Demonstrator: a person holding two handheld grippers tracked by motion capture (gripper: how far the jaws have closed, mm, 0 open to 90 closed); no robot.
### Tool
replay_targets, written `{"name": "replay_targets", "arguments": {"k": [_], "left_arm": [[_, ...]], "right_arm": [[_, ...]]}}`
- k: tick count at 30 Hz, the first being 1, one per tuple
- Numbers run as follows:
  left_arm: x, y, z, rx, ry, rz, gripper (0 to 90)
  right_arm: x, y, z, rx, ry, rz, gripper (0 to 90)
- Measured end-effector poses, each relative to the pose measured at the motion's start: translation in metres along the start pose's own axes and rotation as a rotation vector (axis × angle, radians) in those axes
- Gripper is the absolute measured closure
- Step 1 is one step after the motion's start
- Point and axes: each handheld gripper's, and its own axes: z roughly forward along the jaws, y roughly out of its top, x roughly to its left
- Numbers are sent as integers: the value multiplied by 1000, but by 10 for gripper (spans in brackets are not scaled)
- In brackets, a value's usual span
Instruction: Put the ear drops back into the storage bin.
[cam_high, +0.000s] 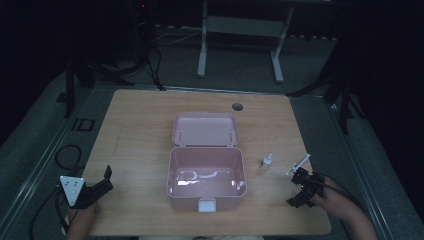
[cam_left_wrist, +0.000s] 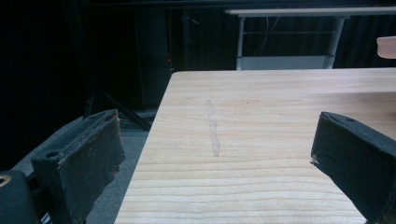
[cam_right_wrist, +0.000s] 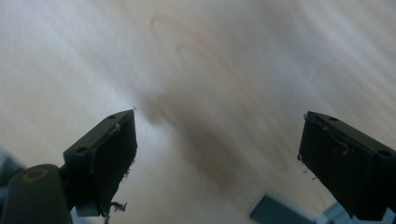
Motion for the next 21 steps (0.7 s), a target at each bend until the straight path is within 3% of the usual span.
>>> {"name": "replay_targets", "arguments": {"k": [5, 8, 21], "left_arm": [[0, 0, 0, 0, 2, 1, 24], [0, 0, 0, 0, 2, 1, 24], [-1, 0, 0, 3, 5, 4, 24]], "right_arm": [[3, 8, 2, 127, 24, -30, 110], [2, 12, 1, 163, 26, -36, 110], [-9, 31, -3, 136, 60, -33, 150]]}}
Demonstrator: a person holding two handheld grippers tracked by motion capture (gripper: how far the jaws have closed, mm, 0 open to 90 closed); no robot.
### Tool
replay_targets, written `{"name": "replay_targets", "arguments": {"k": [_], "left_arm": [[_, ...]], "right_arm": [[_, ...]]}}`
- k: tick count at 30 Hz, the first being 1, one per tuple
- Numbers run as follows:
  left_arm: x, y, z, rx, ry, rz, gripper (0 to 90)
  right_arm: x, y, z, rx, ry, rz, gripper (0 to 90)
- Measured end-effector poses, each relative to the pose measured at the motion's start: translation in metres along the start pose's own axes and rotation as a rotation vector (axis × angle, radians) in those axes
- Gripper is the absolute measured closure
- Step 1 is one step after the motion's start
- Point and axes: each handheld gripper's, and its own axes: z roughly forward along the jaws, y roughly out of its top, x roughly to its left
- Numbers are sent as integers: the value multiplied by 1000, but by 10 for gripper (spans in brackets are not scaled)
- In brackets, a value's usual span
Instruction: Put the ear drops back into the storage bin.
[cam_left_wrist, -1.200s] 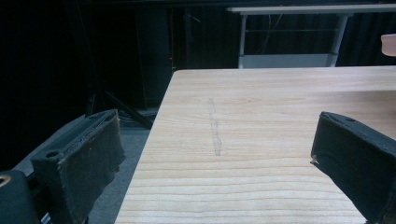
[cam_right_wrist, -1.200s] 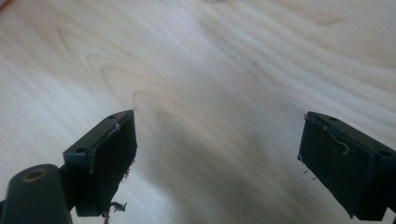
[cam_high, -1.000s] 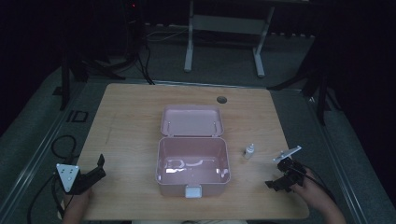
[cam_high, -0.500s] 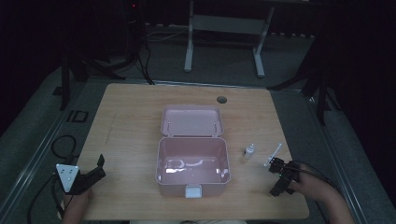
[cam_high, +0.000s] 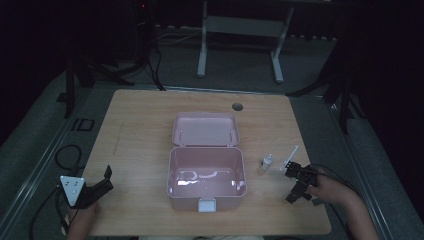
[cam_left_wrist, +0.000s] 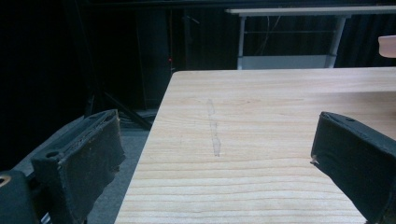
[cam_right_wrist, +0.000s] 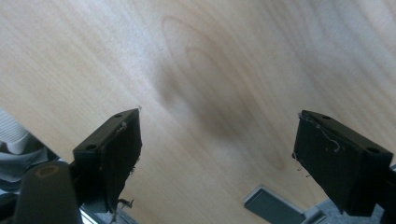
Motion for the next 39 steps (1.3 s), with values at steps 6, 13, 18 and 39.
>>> {"name": "replay_targets", "arguments": {"k": [6, 13, 18, 39], "left_arm": [[0, 0, 0, -2, 1, -1, 24], [0, 0, 0, -3, 1, -3, 24], [0, 0, 0, 0, 7, 2, 24], [-1, 0, 0, -1, 5, 5, 24]], "right_arm": [[-5, 16, -4, 9, -5, 22, 135], [-7, 35, -7, 15, -26, 11, 124], [-15, 45, -7, 44, -36, 56, 113], [-28, 101, -9, 4, -12, 119, 202]]}}
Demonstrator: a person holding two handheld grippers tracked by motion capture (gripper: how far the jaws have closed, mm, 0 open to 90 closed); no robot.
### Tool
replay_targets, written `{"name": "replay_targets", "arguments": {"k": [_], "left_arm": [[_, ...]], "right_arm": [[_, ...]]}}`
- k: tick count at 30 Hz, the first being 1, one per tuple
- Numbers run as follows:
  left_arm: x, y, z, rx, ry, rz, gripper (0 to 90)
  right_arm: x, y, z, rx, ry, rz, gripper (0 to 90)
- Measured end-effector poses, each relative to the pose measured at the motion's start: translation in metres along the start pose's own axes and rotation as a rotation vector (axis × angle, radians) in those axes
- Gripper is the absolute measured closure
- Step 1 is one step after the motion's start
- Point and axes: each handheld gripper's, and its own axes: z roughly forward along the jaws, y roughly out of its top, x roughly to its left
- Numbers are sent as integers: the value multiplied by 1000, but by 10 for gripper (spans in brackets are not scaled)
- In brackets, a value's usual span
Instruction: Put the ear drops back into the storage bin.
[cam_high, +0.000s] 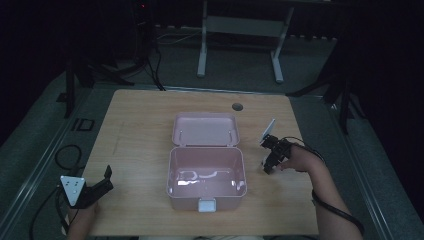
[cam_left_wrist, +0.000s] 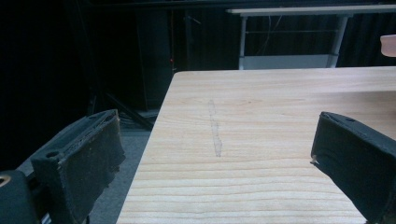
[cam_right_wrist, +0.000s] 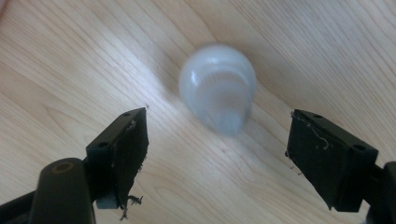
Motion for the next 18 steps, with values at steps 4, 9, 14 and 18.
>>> {"name": "replay_targets", "arguments": {"k": [4, 9, 14, 18], "left_arm": [[0, 0, 0, 0, -3, 0, 24], [0, 0, 0, 1, -1, 3, 24], [-1, 0, 0, 1, -5, 4, 24], [-1, 0, 0, 1, -3, 5, 24]], "right_arm": [[1, 8, 3, -8, 23, -5, 261], [0, 15, 6, 3, 23, -7, 336], [-1, 20, 9, 13, 31, 7, 387], [1, 24, 12, 15, 23, 6, 387]]}}
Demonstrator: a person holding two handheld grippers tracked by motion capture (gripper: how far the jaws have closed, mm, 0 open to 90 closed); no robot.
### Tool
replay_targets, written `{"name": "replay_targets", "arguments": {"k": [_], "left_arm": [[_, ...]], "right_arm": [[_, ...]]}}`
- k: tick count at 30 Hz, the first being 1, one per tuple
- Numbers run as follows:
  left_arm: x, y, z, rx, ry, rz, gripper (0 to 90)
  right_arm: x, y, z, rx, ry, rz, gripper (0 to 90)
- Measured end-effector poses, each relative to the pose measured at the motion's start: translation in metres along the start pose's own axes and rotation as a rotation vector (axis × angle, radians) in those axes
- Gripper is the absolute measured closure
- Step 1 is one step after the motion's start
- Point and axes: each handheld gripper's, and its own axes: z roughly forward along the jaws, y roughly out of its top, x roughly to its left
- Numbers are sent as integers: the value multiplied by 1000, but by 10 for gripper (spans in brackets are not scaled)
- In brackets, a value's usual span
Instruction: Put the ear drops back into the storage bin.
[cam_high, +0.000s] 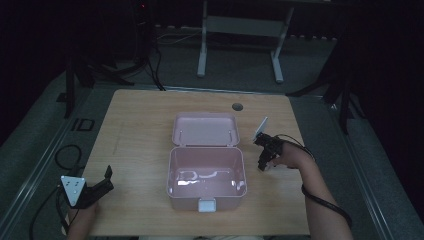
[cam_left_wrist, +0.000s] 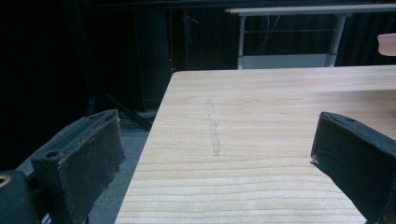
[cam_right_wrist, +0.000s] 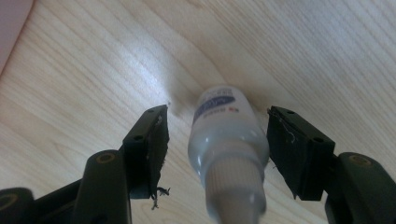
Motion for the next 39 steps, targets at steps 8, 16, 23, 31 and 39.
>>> {"name": "replay_targets", "arguments": {"k": [8, 16, 23, 31, 39], "left_arm": [[0, 0, 0, -1, -1, 0, 24], [0, 0, 0, -1, 0, -2, 24], [0, 0, 0, 0, -1, -3, 24], [0, 0, 0, -1, 0, -3, 24], [0, 0, 0, 2, 2, -3, 24]], "right_arm": [[2, 1, 4, 38, -24, -62, 551], [9, -5, 2, 38, -40, -177, 592], [16, -19, 0, 46, -57, -327, 592], [26, -36, -1, 30, -76, -501, 592], [40, -53, -4, 29, -86, -638, 594]]}}
